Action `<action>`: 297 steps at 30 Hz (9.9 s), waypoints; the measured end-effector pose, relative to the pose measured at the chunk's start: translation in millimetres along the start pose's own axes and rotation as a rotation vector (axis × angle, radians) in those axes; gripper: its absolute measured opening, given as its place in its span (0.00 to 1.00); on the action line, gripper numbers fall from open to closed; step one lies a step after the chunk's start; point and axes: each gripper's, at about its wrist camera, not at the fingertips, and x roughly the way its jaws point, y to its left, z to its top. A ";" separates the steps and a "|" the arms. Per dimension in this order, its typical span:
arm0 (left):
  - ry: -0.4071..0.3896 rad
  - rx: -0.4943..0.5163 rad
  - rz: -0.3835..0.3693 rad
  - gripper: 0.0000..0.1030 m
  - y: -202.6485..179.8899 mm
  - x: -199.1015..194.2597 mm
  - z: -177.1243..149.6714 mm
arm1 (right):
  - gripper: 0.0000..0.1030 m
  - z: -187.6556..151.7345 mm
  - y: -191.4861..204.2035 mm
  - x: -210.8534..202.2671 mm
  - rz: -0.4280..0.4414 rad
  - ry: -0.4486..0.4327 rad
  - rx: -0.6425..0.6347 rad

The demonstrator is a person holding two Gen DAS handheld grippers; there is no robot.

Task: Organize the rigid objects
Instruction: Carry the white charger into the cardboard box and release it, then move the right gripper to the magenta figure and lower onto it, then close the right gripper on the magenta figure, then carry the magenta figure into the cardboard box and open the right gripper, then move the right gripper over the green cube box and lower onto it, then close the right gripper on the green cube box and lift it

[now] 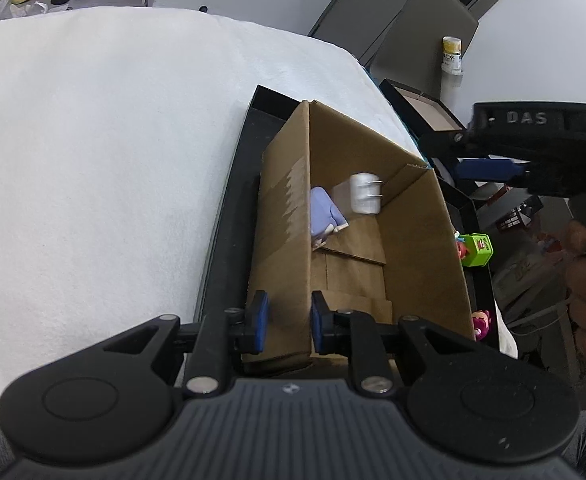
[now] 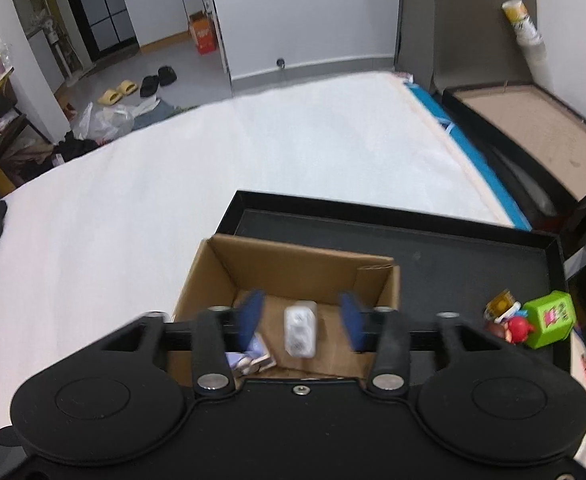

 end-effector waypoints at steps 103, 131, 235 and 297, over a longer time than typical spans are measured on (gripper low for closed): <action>0.057 0.054 0.162 0.20 -22.7 18.7 2.7 | 0.38 -115.7 -236.9 53.0 -0.034 0.278 0.519; 0.050 0.065 0.154 0.19 -22.9 10.7 -2.4 | 0.38 -81.0 -187.7 -7.5 -0.033 0.137 0.387; 0.053 0.077 0.164 0.20 -25.3 12.1 -2.9 | 0.88 -43.3 -151.7 -8.8 -0.117 0.027 0.168; 0.123 0.078 0.247 0.20 -33.9 38.9 2.7 | 0.52 -66.8 -182.9 56.0 -0.376 -0.064 0.155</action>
